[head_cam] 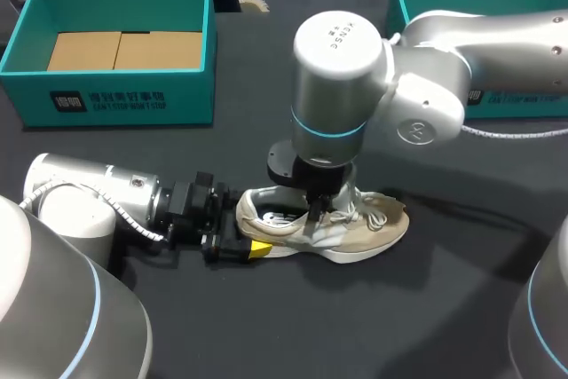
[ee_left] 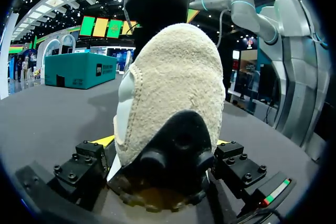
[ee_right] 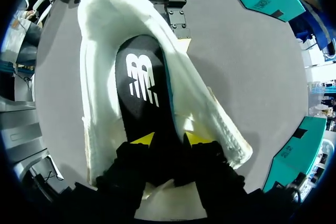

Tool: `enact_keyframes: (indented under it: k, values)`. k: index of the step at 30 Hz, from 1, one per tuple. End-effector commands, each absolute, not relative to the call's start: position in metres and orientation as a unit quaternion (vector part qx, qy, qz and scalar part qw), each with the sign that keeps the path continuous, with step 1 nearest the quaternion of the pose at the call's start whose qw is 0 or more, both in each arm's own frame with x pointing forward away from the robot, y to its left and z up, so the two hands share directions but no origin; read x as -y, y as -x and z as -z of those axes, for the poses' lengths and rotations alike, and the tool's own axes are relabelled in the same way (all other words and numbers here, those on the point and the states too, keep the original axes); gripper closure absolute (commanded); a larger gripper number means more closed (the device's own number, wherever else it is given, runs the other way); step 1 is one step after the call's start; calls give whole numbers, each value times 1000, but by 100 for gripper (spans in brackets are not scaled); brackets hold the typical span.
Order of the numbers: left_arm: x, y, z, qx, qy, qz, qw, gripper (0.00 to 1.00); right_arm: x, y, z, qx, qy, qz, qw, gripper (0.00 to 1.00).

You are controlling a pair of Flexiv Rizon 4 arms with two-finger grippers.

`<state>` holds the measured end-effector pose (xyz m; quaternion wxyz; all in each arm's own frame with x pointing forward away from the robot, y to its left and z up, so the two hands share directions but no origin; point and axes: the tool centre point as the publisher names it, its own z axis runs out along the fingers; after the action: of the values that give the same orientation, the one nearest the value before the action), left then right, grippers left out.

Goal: Take the shoe out of the shoebox, open the shoe tongue, remove and reinsert the insole, then place the shoe into the shoebox

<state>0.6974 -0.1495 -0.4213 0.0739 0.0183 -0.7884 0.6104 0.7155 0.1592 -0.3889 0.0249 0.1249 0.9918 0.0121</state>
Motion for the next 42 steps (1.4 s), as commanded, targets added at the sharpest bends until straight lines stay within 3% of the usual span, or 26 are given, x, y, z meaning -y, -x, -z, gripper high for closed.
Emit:
enact_keyframes:
  k: [1, 15, 19, 27, 29, 32, 42]
  values:
    - [147, -695, 426, 789, -19, -610, 73, 100, -155, -719, 397, -993, -119, -17, 9, 61]
    - [147, -695, 426, 789, -19, -610, 73, 100, -169, -711, 411, -996, -66, -51, -41, 57]
    - [147, -695, 426, 789, -19, -610, 73, 100, -171, -705, 409, -996, -52, -61, -48, 61]
    - [147, -695, 426, 789, -19, -610, 73, 100, -171, -694, 408, -995, -28, -70, -66, 84]
    - [147, -695, 426, 789, -19, -610, 73, 100, -171, -692, 409, -995, -24, -70, -71, 85]
    - [147, -695, 426, 789, -19, -610, 73, 100, -173, -691, 412, -994, -21, -68, -79, 100]
    - [147, -695, 426, 789, -19, -610, 73, 100, -160, -693, 398, -991, -26, -110, -65, 100]
